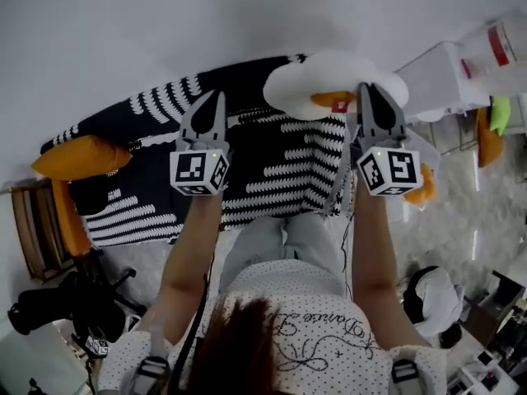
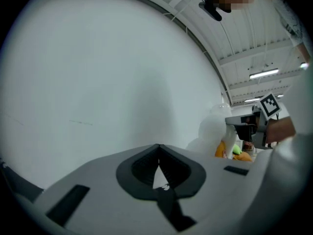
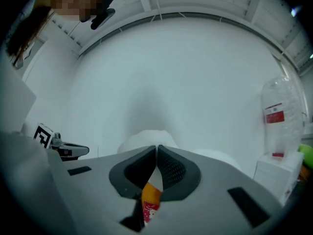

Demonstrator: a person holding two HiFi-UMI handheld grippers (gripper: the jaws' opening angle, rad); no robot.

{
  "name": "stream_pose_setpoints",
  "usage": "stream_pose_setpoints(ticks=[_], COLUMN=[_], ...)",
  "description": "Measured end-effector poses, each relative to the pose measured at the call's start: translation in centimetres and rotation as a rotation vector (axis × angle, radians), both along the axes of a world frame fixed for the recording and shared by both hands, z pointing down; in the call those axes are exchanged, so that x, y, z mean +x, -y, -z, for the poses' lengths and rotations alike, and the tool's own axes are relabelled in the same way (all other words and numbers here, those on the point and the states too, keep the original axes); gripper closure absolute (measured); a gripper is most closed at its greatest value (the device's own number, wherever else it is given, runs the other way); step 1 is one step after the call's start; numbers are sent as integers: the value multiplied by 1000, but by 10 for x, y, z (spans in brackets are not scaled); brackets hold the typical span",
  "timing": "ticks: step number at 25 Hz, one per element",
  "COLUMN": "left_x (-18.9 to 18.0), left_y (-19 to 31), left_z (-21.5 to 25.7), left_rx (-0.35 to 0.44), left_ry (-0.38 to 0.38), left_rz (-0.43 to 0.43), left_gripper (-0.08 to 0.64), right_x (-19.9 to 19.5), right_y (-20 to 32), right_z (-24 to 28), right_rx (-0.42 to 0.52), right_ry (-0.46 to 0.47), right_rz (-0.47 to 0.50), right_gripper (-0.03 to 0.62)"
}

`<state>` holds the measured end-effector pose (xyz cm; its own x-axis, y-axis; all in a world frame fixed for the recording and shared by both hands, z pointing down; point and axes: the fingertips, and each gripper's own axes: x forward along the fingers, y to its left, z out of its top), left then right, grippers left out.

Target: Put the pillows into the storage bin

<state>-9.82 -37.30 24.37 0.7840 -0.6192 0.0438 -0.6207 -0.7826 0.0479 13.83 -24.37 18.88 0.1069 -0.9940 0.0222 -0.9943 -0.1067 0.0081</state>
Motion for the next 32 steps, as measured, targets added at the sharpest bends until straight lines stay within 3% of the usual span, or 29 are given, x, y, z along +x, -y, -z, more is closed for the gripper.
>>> stream_pose_setpoints(ticks=[7, 14, 25, 32], left_x=[66, 138, 249, 300], left_y=[-72, -187, -395, -485], left_z=[22, 45, 42, 49], left_rx=[36, 67, 48, 66], left_ry=[-21, -37, -74, -54], left_rz=[-135, -243, -405, -530], left_gripper=[557, 557, 557, 557], right_x=[46, 95, 170, 196], right_y=[-109, -266, -508, -604], right_z=[19, 34, 23, 14], right_rx=[30, 77, 17, 22], right_ry=[-17, -30, -65, -29], right_rz=[-145, -295, -458, -563], right_gripper=[568, 568, 568, 568])
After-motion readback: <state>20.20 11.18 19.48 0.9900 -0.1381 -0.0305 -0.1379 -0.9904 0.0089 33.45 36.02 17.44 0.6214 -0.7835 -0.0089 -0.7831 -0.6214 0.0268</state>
